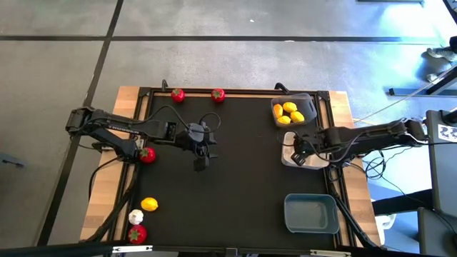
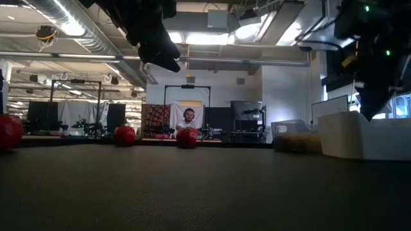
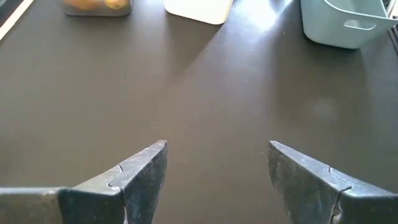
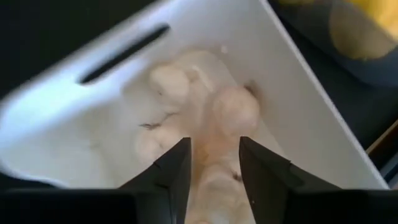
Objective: Sort produce into baskets
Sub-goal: Put the lemon into the black bin
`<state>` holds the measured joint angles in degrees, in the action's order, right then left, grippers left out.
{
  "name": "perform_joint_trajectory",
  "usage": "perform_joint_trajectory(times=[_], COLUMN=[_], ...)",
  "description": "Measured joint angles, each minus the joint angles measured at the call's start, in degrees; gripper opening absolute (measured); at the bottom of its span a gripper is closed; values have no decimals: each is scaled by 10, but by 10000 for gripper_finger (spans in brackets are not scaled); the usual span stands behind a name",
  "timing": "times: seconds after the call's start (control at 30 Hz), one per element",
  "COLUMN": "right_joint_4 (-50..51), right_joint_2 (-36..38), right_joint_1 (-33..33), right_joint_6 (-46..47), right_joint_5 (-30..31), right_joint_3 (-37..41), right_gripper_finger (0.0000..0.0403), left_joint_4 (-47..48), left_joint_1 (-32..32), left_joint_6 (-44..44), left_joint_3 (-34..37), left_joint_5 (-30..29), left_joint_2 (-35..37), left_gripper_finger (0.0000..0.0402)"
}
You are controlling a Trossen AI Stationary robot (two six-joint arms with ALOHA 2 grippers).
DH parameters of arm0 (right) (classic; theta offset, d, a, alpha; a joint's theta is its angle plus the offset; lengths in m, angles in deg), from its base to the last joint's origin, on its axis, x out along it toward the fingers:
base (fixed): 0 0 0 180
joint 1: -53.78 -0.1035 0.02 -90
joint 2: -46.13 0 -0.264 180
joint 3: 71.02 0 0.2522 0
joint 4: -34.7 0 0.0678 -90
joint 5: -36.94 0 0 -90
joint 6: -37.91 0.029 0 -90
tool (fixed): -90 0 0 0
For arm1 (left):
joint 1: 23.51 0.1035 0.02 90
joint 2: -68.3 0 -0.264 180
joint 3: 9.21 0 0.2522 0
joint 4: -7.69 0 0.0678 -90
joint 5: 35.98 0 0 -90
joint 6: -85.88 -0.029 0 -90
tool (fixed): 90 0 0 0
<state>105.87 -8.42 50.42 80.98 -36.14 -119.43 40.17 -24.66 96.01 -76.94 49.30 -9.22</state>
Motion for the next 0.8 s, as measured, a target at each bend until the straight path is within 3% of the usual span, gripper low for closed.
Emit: perform_joint_trajectory(times=[0.23, 0.4, 0.63, 0.8], right_joint_4=[2, -144, -392, -471], right_joint_2=[0, 0, -4, -27], right_joint_1=[-1, -1, -1, -1], right_joint_6=[-48, -126, -225, -254], right_joint_5=[0, 0, -26, -56], right_joint_3=[-95, -102, -50, -32], right_gripper_finger=[137, 137, 137, 137], left_joint_4=[34, 80, 165, 192], left_joint_1=[-7, -27, -72, -133], left_joint_6=[-12, 8, 99, 140], left_joint_3=[0, 0, 0, 0], left_joint_5=[0, 1, 25, 36], left_joint_2=[5, 36, 93, 96], left_gripper_finger=[269, 269, 269, 269])
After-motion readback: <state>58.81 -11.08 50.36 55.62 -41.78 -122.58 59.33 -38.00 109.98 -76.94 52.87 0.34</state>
